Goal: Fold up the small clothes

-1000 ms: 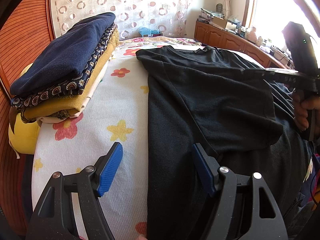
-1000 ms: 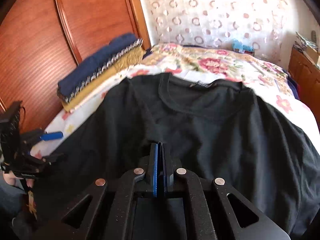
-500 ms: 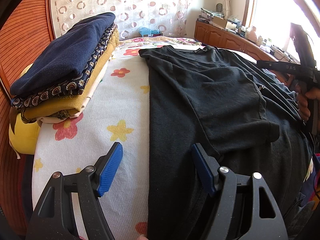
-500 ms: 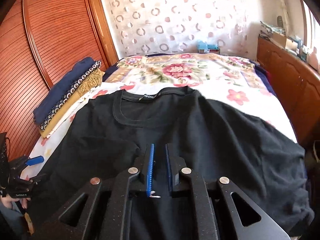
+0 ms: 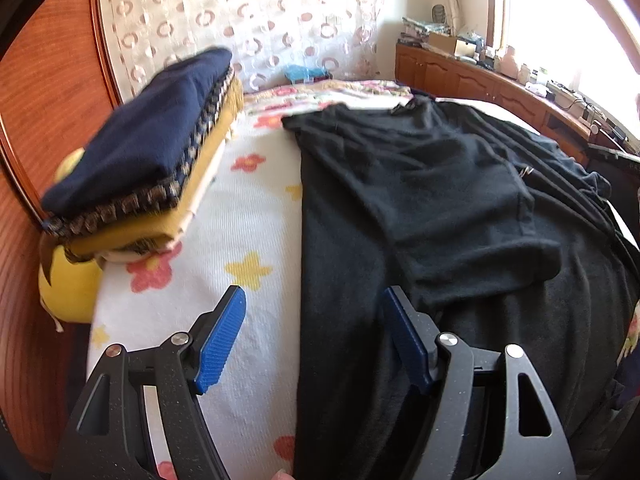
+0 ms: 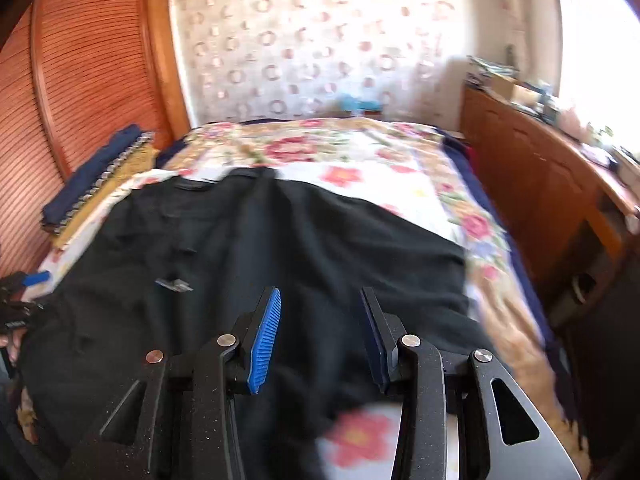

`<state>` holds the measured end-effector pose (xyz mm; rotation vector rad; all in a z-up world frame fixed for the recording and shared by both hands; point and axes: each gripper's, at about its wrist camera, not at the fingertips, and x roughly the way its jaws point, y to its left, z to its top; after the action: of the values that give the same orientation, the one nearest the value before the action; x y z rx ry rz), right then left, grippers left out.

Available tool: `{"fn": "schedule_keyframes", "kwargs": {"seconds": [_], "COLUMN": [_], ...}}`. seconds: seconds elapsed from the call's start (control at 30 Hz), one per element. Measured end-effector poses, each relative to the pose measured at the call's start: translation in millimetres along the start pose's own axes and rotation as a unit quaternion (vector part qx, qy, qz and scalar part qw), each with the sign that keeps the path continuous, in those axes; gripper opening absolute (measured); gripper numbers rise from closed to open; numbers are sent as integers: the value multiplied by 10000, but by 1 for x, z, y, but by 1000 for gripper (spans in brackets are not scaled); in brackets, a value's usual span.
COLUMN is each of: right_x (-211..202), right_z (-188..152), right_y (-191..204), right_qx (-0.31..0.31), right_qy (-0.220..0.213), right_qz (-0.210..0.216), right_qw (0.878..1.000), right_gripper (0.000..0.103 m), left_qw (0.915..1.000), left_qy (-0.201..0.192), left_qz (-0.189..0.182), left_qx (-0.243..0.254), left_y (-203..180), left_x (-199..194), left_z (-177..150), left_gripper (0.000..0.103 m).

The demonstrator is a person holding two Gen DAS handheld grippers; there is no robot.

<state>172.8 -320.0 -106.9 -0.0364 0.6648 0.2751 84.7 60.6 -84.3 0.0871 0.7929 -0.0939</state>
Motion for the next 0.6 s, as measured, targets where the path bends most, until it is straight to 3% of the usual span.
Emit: {"fn": "schedule_keyframes", "kwargs": {"seconds": [0.23,0.43,0.6], "right_x": [-17,-16,-7], "right_z": [-23,-30,-31], "right_y": [-50,-67,-63], "right_qx": [531,847,917], "right_qy": [113,248,470], "right_qz": [-458,-485,-393], "right_qw": [9975,9949,9939], "right_gripper": [41,41,41], "left_qw": [9979,9959,9956], "left_qy": [-367,-136,82], "left_qz": [-470,-766,-761], "left_qx": [253,457,545], "left_y": [-33,-63,-78], "left_x": [-19,8,27], "left_z": [24,41,46], "left_gripper": [72,72,72]}}
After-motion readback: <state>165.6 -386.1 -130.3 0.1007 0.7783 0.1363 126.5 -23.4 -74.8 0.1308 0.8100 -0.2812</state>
